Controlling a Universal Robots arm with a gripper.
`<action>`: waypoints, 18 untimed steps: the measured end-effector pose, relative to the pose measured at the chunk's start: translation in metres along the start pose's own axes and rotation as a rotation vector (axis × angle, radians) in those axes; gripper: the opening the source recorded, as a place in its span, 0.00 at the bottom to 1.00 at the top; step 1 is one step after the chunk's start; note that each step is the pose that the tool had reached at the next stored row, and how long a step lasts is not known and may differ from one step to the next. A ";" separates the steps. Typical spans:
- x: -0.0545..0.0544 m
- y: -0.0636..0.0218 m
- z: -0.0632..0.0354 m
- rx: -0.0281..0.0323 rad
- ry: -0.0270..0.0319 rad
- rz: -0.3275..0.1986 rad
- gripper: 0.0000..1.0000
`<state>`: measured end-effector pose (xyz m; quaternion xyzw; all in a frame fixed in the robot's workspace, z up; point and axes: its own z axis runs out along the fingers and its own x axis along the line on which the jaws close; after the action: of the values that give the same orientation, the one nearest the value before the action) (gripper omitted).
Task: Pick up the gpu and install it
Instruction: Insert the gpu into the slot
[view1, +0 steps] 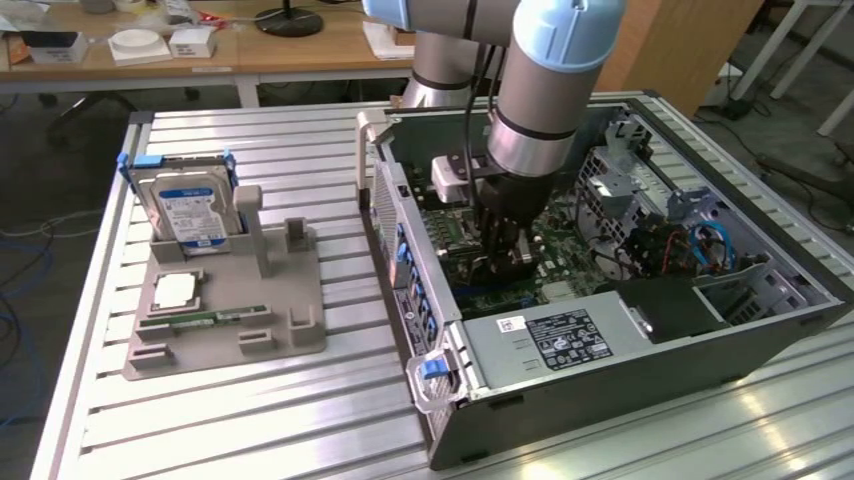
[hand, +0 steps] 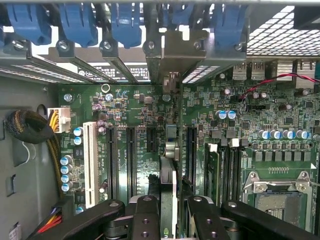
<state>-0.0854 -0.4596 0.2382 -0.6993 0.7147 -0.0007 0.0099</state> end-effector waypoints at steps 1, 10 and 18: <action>0.000 0.0001 0.0002 0.0000 0.0000 0.000 0.27; 0.000 0.0009 0.0027 0.0001 -0.0004 0.000 0.27; 0.000 0.0012 0.0042 0.0002 -0.0006 0.000 0.27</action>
<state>-0.0866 -0.4595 0.2340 -0.6993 0.7147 -0.0006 0.0102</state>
